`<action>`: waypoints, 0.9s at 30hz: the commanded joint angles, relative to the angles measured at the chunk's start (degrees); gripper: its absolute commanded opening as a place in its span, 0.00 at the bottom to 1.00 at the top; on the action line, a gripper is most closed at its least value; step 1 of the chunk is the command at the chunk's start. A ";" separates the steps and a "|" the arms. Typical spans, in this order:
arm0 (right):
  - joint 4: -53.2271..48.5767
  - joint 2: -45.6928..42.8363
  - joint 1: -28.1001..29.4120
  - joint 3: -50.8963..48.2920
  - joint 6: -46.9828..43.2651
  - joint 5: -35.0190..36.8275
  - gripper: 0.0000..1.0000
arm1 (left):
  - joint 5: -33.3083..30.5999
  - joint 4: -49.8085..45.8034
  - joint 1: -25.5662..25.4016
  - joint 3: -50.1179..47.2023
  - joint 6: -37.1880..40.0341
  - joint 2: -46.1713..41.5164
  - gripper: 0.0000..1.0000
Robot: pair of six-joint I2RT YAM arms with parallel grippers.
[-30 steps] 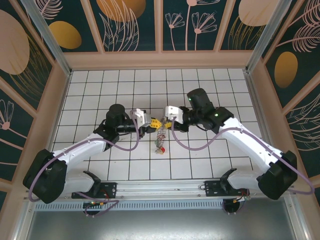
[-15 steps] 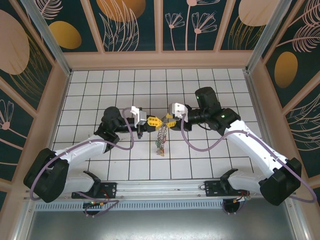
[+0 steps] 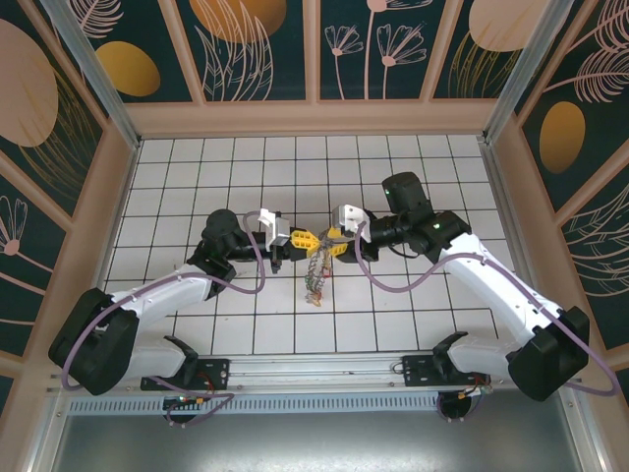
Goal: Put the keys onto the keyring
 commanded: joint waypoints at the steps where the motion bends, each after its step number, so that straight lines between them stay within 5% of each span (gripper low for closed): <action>1: -1.54 0.18 -0.58 1.26 0.79 -3.35 0.38 | 1.45 2.79 -0.22 1.70 -0.07 -0.06 0.00; 11: -0.17 2.84 -0.58 1.30 2.40 -4.59 0.28 | 1.56 2.96 -0.28 2.12 -0.35 0.01 0.00; 20: 4.69 4.37 -0.39 -0.41 5.24 -8.06 0.00 | 2.26 5.29 -0.25 2.32 -1.63 1.04 0.00; 27: 5.15 8.04 1.00 0.46 5.88 -12.57 0.00 | 1.13 11.33 -0.28 0.92 -4.27 1.85 0.00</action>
